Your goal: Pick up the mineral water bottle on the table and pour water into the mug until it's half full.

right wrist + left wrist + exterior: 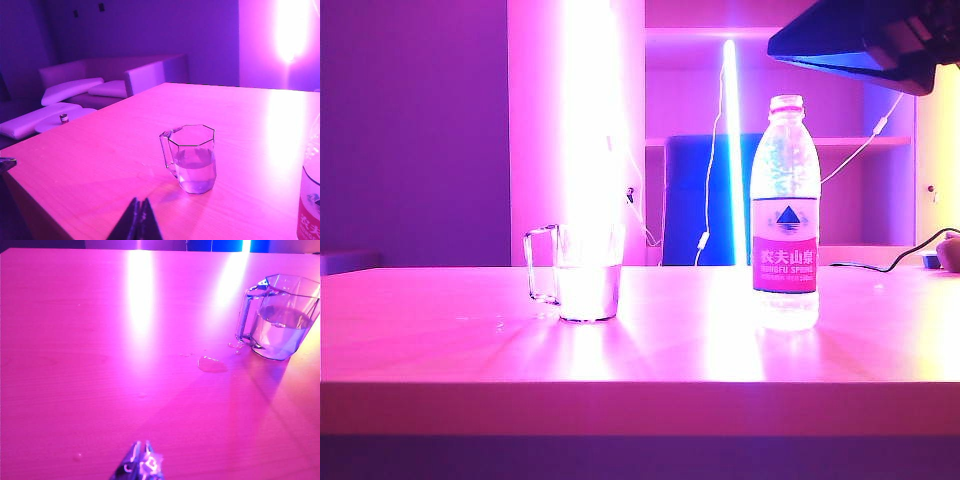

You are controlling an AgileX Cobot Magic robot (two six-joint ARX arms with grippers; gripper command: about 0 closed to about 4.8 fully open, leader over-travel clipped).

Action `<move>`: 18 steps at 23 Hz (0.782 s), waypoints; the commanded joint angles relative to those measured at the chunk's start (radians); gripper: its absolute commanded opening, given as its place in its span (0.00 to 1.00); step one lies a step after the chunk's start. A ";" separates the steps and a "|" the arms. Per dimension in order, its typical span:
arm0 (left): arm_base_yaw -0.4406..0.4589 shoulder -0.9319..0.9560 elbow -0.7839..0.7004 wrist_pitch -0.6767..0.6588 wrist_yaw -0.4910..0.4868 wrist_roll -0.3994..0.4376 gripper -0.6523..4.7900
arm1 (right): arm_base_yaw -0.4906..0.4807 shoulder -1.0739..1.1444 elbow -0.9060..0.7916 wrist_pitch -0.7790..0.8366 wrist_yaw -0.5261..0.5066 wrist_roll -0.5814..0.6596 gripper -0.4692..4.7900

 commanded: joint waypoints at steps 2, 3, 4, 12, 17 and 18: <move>0.000 0.001 0.002 0.003 0.005 0.001 0.11 | -0.024 -0.060 0.003 -0.052 0.051 -0.213 0.08; 0.000 0.001 0.002 0.003 0.005 0.001 0.11 | -0.040 -0.090 0.003 -0.088 0.043 -0.213 0.08; 0.000 0.001 0.002 0.003 0.005 0.001 0.11 | -0.075 -0.155 0.003 -0.161 0.035 -0.213 0.08; 0.000 0.001 0.002 0.003 0.005 0.001 0.11 | -0.428 -0.555 0.002 -0.483 -0.023 -0.205 0.08; 0.000 0.001 0.002 0.003 0.005 0.001 0.11 | -0.605 -0.709 -0.010 -0.667 -0.079 -0.149 0.08; 0.000 0.001 0.002 0.003 0.005 0.001 0.11 | -0.622 -0.727 -0.023 -0.667 -0.081 -0.136 0.08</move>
